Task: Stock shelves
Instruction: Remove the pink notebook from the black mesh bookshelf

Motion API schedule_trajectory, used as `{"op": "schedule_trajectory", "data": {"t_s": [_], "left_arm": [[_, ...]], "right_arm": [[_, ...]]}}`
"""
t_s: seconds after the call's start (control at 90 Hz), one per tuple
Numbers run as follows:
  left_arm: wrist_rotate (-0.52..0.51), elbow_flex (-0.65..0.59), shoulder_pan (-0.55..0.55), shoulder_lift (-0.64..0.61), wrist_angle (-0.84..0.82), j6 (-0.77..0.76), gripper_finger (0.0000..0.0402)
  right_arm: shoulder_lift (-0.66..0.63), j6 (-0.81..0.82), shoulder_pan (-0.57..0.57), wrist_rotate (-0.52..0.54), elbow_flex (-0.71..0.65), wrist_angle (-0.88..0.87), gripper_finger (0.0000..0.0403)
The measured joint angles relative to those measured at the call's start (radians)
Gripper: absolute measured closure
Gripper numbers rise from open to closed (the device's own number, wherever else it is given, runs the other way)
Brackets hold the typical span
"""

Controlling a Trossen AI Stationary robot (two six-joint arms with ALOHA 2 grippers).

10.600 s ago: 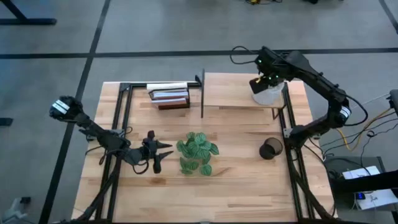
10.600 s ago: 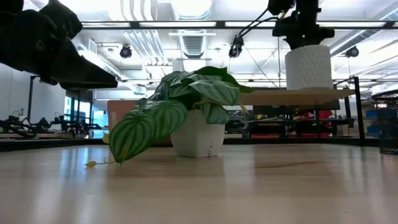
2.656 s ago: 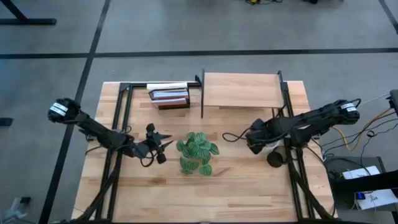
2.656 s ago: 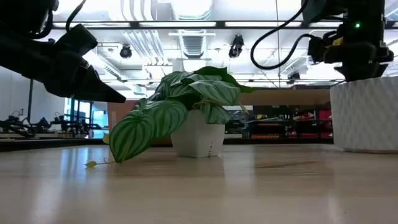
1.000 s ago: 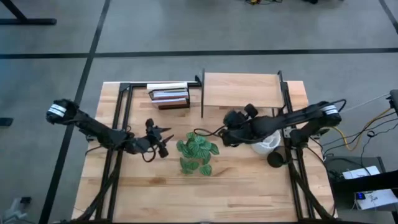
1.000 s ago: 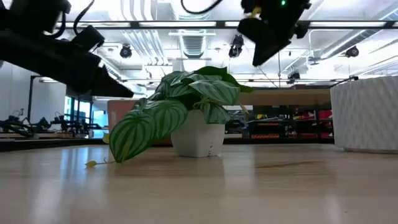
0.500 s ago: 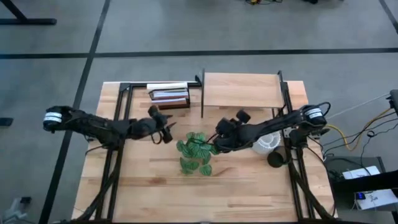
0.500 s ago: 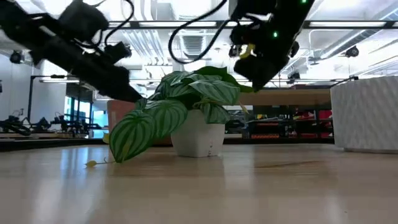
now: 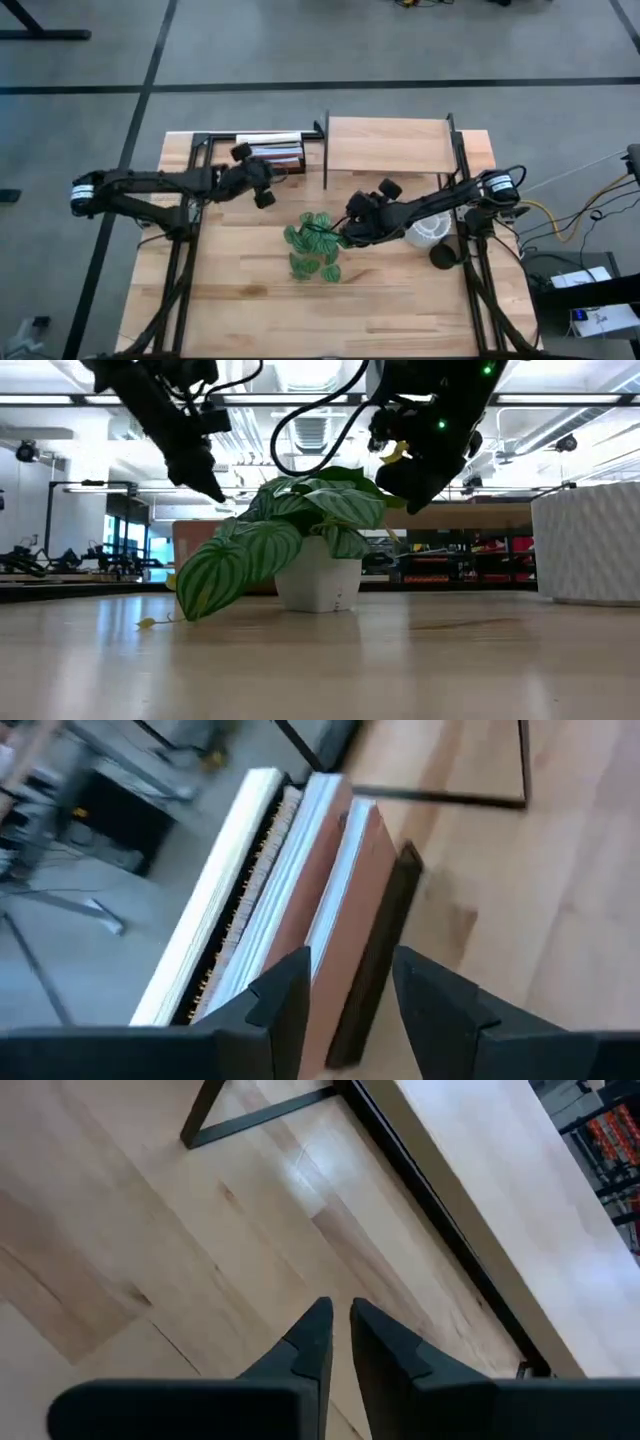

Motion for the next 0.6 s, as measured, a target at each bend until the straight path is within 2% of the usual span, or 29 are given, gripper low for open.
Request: {"op": "schedule_trajectory", "data": {"t_s": [0.1,0.278,0.444,0.6], "left_arm": [[0.098,0.037,0.053,0.0,-0.036,0.094,0.0285],[0.216,0.039,0.144,0.005,-0.016,0.227,0.0305],[0.231,0.016,0.21,0.034,-0.008,0.317,0.0312],[0.231,0.014,0.254,0.079,0.021,0.349,0.0302]], "right_arm": [[0.0,0.001,0.0,0.001,0.0,0.001,0.0373],[0.0,0.006,0.0,0.002,-0.001,0.005,0.0379],[0.0,0.009,0.0,0.003,-0.001,0.009,0.0377],[0.0,0.007,0.0,0.028,-0.001,0.033,0.0373]]}}
